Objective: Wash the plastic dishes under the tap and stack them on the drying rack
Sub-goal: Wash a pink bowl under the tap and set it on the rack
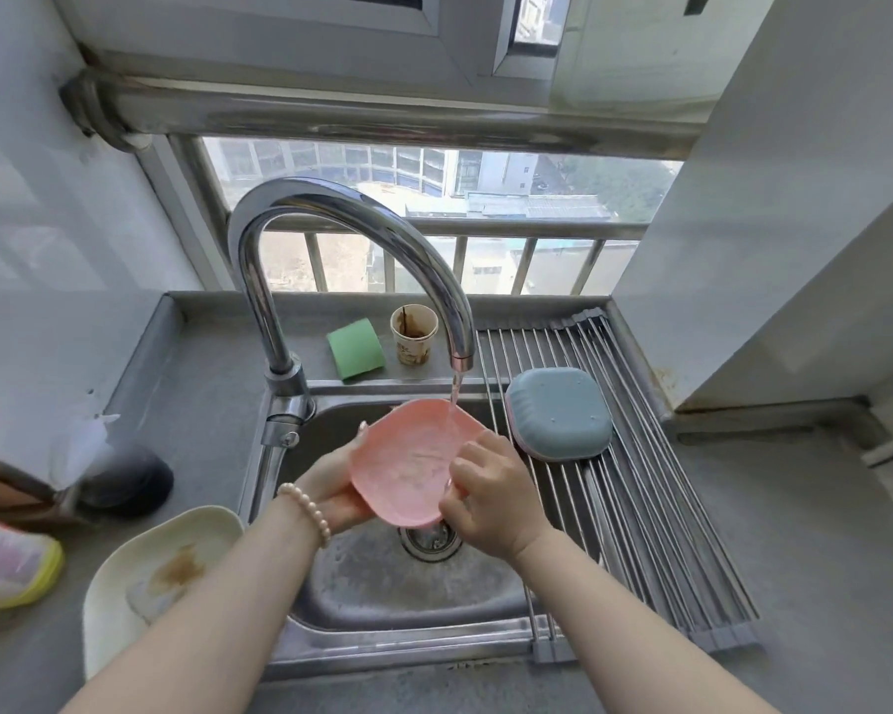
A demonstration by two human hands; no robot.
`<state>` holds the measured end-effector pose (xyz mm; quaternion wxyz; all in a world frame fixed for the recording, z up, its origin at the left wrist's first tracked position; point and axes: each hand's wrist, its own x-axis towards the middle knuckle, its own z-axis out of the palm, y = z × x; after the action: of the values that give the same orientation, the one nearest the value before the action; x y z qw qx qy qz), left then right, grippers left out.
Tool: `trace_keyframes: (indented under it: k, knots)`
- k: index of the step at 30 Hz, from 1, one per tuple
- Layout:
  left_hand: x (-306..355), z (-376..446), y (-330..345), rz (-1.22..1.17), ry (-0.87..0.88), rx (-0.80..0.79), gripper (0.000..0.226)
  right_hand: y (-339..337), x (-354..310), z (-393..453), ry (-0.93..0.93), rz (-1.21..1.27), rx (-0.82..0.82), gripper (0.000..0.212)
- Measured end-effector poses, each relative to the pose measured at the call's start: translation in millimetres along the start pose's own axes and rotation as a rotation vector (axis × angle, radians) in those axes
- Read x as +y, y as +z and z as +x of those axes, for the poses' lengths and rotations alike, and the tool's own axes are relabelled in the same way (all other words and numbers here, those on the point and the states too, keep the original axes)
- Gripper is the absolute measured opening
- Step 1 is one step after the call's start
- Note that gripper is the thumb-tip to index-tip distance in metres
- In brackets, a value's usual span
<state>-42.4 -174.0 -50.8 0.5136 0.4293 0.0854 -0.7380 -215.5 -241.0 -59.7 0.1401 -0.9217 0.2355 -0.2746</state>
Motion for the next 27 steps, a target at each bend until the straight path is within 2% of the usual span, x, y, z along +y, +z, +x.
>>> trace_keyframes:
  k: [2, 4, 6, 7, 10, 15, 19, 23, 25, 27]
  knots:
    - [-7, 5, -5, 0.002, 0.125, -0.019, 0.065, 1, 0, -1, 0.02, -0.159, -0.235, 0.033]
    - [-14, 15, -10, -0.021, 0.193, -0.024, 0.067, 0, -8, 0, 0.145, -0.334, -0.528, 0.056]
    - [-23, 23, -10, -0.069, 0.215, -0.036, 0.071, 2, -12, 3, 0.287, -0.47, -0.709, 0.067]
    - [-28, 25, -7, -0.088, 0.218, -0.047, 0.071, 4, -14, 7, 0.348, -0.496, -0.745, 0.071]
    - [-37, 29, 5, -0.114, 0.239, -0.103, 0.067, 15, -16, 24, 0.448, -0.372, -0.743, 0.078]
    - [-39, 26, 9, -0.234, 0.291, -0.158, 0.058, 30, -26, 37, 0.327, -0.15, -0.743, 0.07]
    - [-30, 25, 6, -0.168, 0.276, -0.036, 0.063, 32, -38, 25, 0.21, 0.078, -0.786, 0.066]
    - [-26, 22, 3, -0.109, 0.289, 0.072, 0.071, 21, -41, 13, 0.216, 0.226, -0.803, 0.061]
    - [-20, 24, -5, -0.086, 0.392, 0.106, 0.066, 8, -35, 6, 0.258, 0.235, -0.813, 0.052]
    - [-14, 22, -8, 0.004, 0.492, 0.158, 0.054, -4, -28, -2, 0.233, 0.109, -0.823, 0.042]
